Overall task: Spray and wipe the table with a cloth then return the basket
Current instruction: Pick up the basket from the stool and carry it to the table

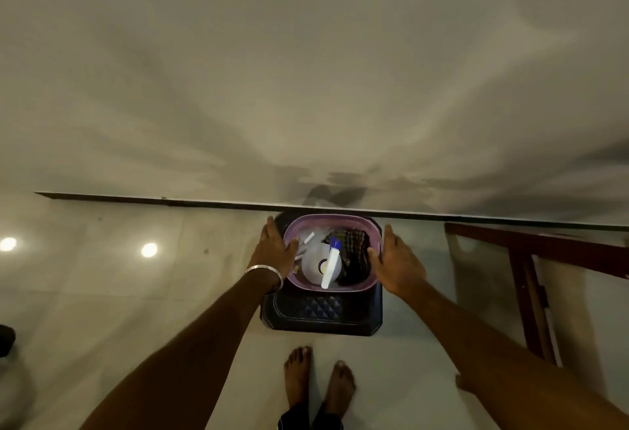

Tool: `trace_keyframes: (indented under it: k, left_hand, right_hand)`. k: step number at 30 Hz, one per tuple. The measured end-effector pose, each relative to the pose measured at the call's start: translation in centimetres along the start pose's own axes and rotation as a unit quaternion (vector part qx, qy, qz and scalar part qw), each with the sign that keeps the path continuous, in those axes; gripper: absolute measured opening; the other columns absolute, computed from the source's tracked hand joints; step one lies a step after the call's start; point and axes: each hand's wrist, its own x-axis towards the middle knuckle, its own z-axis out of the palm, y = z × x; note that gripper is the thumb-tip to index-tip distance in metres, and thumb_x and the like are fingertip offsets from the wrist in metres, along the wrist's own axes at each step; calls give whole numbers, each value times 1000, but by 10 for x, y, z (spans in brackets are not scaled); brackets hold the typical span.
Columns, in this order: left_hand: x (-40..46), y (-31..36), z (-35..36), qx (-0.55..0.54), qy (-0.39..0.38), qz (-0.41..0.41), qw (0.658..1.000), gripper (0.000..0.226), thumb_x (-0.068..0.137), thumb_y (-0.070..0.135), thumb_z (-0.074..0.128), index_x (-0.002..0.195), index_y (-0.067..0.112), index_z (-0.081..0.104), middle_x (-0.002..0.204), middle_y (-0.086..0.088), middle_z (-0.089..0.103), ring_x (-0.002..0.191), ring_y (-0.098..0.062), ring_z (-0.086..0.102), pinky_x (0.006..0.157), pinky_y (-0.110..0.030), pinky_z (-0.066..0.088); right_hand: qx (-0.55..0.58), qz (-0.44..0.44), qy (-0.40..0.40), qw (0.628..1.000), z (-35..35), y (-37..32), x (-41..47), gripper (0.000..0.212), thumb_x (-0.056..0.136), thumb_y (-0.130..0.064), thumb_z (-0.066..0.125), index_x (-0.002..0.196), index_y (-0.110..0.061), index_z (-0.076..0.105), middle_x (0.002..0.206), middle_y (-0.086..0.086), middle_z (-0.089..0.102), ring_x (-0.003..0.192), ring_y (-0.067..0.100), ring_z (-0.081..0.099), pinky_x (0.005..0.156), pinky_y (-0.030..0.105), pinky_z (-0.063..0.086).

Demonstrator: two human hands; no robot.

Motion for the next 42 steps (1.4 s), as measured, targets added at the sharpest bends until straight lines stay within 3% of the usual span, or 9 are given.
trace_keyframes:
  k: [3, 8, 13, 17, 22, 31, 37, 40, 42]
  left_hand:
    - [5, 0, 13, -15, -8, -23, 1000, 78, 96, 21, 52, 153, 8, 1, 149, -21, 36, 129, -38, 47, 104, -40, 40]
    - [12, -5, 23, 57, -31, -42, 997, 72, 94, 10, 53, 152, 10, 10, 123, -22, 61, 107, -37, 61, 92, -41, 48]
    - [13, -9, 29, 79, -11, -31, 996, 66, 90, 15, 62, 145, 10, 26, 118, -22, 63, 103, -38, 63, 91, -43, 51]
    - [12, -8, 28, 78, -2, -27, 997, 58, 91, 13, 59, 142, 9, 31, 117, -23, 63, 103, -40, 62, 90, -43, 52]
    - [1, 6, 17, 92, 7, -7, 996, 52, 91, 13, 58, 137, 6, 35, 115, -24, 63, 103, -41, 62, 89, -44, 52]
    - [-38, 66, -14, 104, 4, 64, 993, 50, 89, 10, 58, 133, 3, 37, 117, -26, 61, 108, -43, 59, 88, -43, 48]
    - [-80, 118, -31, 112, -21, 137, 984, 48, 89, 18, 58, 130, 4, 38, 113, -26, 63, 103, -43, 61, 85, -40, 49]
    - [-103, 147, -37, 127, -24, 182, 975, 36, 90, 12, 58, 122, -1, 48, 115, -23, 62, 105, -39, 59, 82, -32, 44]
    - [-116, 162, -37, 170, -32, 202, 964, 39, 86, 8, 60, 121, 0, 45, 114, -24, 62, 104, -41, 59, 87, -38, 48]
  right_hand:
    - [-5, 4, -18, 1000, 18, 8, 8, 73, 103, -42, 46, 158, -11, 10, 146, 17, 49, 126, 32, 54, 101, 43, 49]
    - [18, 32, -46, 998, 25, 10, 15, 65, 106, -28, 39, 159, -15, 4, 106, 17, 68, 84, 26, 65, 75, 37, 56]
    - [61, 27, -52, 996, 29, 10, 19, 67, 103, -22, 45, 158, -17, 8, 115, 19, 65, 95, 29, 67, 85, 40, 58]
    - [109, 46, -42, 992, 29, 9, 18, 52, 108, -28, 33, 157, -20, 17, 103, 11, 62, 74, 10, 57, 76, 27, 51]
    - [77, 34, -33, 996, 17, 9, 3, 69, 102, -22, 45, 159, -18, 7, 118, 21, 63, 100, 32, 66, 90, 43, 57]
    - [110, 63, 20, 992, -47, 12, -49, 70, 100, -29, 51, 157, -20, 10, 116, 17, 62, 100, 29, 65, 87, 42, 58]
    - [91, 83, 72, 990, -92, 28, -105, 76, 99, -22, 56, 158, -17, 9, 121, 20, 63, 103, 32, 65, 86, 40, 56]
    - [130, 81, 110, 982, -110, 41, -135, 73, 97, -24, 58, 156, -16, 16, 123, 20, 62, 104, 34, 65, 87, 45, 57]
    - [149, 88, 125, 977, -121, 51, -157, 73, 95, -26, 60, 154, -16, 19, 126, 20, 62, 106, 36, 65, 89, 49, 57]
